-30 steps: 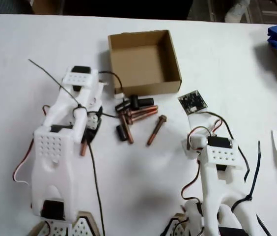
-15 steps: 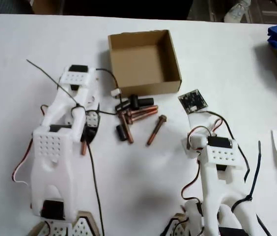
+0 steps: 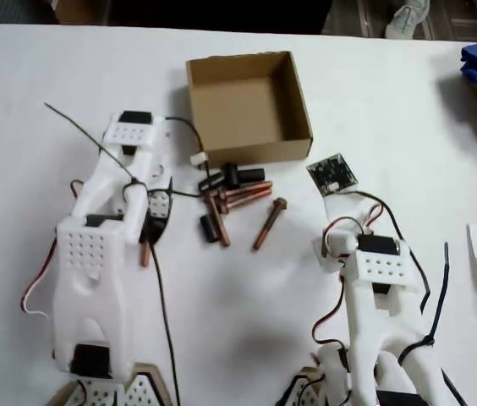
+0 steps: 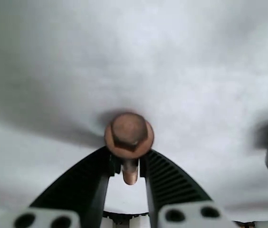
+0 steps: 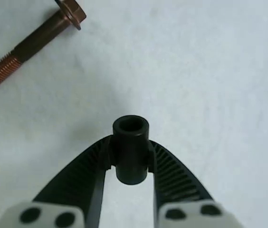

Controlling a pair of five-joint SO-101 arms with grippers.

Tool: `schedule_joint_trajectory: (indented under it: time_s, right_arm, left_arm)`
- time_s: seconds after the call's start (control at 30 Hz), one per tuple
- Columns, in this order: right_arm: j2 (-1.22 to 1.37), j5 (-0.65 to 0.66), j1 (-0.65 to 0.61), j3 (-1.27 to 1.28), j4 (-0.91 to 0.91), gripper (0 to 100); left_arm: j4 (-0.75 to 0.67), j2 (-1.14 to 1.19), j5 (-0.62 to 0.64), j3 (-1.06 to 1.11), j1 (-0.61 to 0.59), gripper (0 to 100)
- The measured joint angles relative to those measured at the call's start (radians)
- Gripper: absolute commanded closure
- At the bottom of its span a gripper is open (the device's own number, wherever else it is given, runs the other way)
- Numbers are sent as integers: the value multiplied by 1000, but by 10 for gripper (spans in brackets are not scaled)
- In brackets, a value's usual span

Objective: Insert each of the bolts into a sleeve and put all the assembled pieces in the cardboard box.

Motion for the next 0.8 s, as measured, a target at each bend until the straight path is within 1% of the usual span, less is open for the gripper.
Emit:
schedule_joint_trajectory:
  time_s: [0.17,0.3,0.53,0.8]
  right_arm:
    - [0,0,0,0,0,979]
    - [0,0,0,0,0,979]
    - [0,0,0,0,0,979]
    - [0,0,0,0,0,979]
  left_arm:
    - [3,0,-31,-3,0,880]
    - [3,2,-37,-41,-8,880]
    - [-8,6,-43,-201,-9,877]
    - [-8,41,-43,-224,-9,879]
